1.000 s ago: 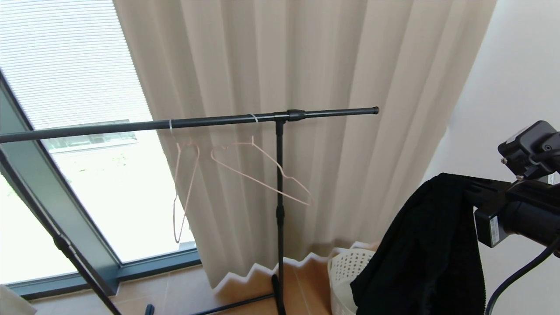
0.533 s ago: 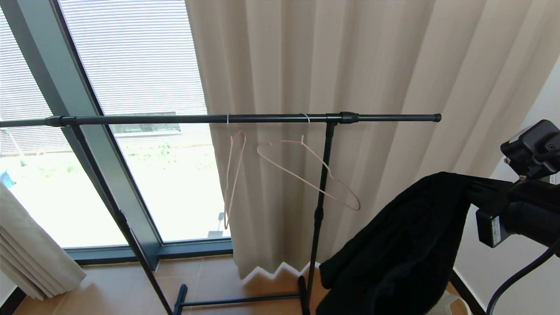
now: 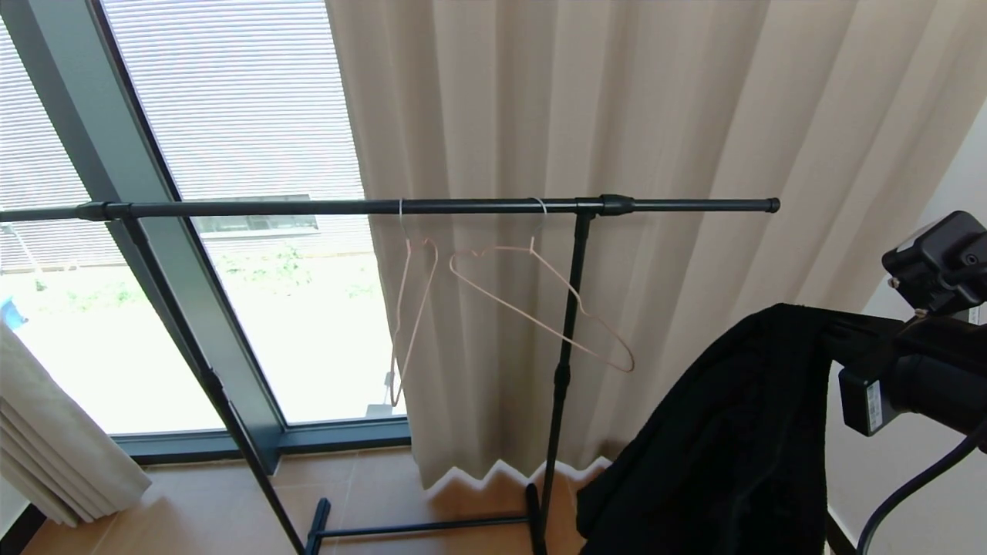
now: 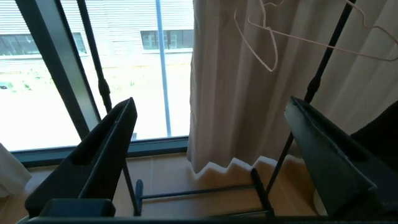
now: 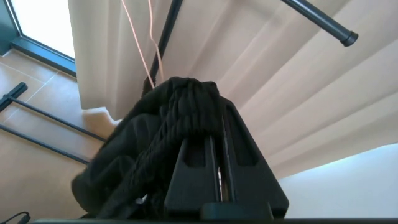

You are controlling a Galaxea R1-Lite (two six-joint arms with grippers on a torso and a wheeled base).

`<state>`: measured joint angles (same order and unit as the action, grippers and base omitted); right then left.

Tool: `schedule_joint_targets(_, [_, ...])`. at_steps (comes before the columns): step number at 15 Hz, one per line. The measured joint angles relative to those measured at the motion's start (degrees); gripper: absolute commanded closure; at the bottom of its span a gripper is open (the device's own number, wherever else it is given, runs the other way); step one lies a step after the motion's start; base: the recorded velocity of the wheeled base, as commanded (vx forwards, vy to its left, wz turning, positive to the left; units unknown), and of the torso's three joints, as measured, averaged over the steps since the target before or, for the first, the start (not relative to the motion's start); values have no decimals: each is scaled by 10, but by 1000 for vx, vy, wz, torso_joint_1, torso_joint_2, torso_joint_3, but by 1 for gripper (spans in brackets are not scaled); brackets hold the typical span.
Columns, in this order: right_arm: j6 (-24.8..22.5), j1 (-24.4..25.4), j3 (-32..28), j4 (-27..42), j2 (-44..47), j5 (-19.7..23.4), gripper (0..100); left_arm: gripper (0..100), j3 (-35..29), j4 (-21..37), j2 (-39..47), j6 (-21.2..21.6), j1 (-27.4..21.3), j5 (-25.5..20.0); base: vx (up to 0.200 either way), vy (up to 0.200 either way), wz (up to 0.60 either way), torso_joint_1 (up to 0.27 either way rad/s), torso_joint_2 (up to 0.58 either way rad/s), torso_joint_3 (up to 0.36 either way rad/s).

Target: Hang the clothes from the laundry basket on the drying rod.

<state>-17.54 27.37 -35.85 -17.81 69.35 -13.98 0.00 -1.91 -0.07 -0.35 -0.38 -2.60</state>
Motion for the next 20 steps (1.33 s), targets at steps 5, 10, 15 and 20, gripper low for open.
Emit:
schedule_joint_targets(5, [0, 0, 0, 0, 0, 0, 100, 0, 0, -1, 0, -1, 0, 0, -80, 80, 0, -2, 2, 0])
schedule_joint_targets(10, [-7, 0, 1, -1, 1, 0, 100, 0, 0, -1, 0, -1, 0, 0, 0, 0, 0, 0, 0, 0])
schedule_joint_targets(15, [-9, 1, 14, 0, 6, 3, 100, 0, 0, -1, 0, 3, -1, 1, 0, 0, 0, 0, 0, 0])
schedule_joint_targets(20, [-11, 10, 13, 0, 4, -2, 100, 0, 0, -1, 0, 3, 0, 1, 0, 0, 0, 0, 0, 0])
